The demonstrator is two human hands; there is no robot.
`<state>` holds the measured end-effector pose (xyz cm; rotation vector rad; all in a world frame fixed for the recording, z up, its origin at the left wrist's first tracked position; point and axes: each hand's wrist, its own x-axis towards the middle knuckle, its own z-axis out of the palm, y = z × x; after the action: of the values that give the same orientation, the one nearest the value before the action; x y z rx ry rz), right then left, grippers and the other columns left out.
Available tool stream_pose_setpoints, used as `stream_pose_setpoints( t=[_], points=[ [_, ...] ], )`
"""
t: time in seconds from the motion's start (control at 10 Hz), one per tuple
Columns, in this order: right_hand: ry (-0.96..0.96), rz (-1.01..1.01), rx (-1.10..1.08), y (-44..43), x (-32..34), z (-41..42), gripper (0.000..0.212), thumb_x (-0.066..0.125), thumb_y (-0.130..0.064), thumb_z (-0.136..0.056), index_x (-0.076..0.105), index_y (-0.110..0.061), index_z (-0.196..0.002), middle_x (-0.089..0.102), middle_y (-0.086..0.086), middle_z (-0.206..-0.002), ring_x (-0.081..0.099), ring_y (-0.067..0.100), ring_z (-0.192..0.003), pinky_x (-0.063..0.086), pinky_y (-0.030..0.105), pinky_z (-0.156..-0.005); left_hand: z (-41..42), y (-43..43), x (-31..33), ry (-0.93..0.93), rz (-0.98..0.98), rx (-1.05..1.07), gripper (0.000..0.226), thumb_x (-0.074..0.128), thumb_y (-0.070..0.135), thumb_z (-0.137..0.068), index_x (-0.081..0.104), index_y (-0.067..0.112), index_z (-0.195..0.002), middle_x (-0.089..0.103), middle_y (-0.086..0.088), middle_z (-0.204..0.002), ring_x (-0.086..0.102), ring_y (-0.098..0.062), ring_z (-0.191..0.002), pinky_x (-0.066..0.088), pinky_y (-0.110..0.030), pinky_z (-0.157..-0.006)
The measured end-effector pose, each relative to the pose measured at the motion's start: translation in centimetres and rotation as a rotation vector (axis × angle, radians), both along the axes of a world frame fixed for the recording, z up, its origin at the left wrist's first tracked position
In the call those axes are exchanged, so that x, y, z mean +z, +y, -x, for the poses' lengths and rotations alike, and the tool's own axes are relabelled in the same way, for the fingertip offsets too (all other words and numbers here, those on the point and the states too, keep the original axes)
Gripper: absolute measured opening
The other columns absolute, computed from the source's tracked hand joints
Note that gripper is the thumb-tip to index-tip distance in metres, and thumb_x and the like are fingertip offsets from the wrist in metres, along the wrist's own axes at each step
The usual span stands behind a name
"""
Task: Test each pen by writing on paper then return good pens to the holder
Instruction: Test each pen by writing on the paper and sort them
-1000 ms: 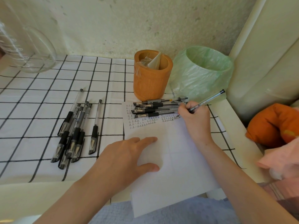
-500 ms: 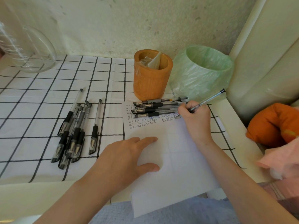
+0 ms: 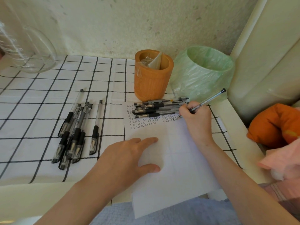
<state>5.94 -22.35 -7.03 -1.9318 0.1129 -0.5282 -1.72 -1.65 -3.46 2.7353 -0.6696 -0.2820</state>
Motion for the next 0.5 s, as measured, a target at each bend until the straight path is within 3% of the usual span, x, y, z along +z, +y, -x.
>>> stream_pose_setpoints(
  t=[0.2, 0.4, 0.5],
  points=[
    [0.004, -0.004, -0.002, 0.01, 0.00, 0.05, 0.041, 0.055, 0.003, -0.084, 0.035, -0.008, -0.051, 0.026, -0.009, -0.042, 0.023, 0.006, -0.046, 0.024, 0.014, -0.046, -0.04, -0.16, 0.01, 0.000, 0.005, 0.002, 0.067, 0.045, 0.067, -0.078, 0.018, 0.050, -0.138, 0.031, 0.020, -0.072, 0.039, -0.005, -0.074, 0.030, -0.020, -0.064],
    [0.002, -0.012, -0.007, -0.09, 0.01, 0.03, 0.035, 0.056, 0.001, -0.084, 0.040, 0.012, -0.056, 0.031, 0.009, -0.051, 0.025, 0.011, -0.052, 0.025, 0.021, -0.050, 0.01, -0.05, -0.01, 0.001, -0.004, 0.003, 0.067, 0.044, 0.068, -0.078, 0.017, 0.051, -0.137, 0.032, 0.021, -0.072, 0.039, -0.005, -0.073, 0.028, -0.019, -0.060],
    [-0.003, 0.008, -0.007, 0.00, -0.02, -0.09, 0.038, 0.057, 0.001, -0.084, 0.038, 0.000, -0.051, 0.028, -0.001, -0.046, 0.023, 0.008, -0.050, 0.029, 0.019, -0.050, -0.05, -0.08, -0.06, 0.007, -0.004, 0.002, 0.067, 0.044, 0.068, -0.078, 0.017, 0.051, -0.137, 0.032, 0.021, -0.072, 0.039, -0.005, -0.072, 0.027, -0.017, -0.057]
  ],
)
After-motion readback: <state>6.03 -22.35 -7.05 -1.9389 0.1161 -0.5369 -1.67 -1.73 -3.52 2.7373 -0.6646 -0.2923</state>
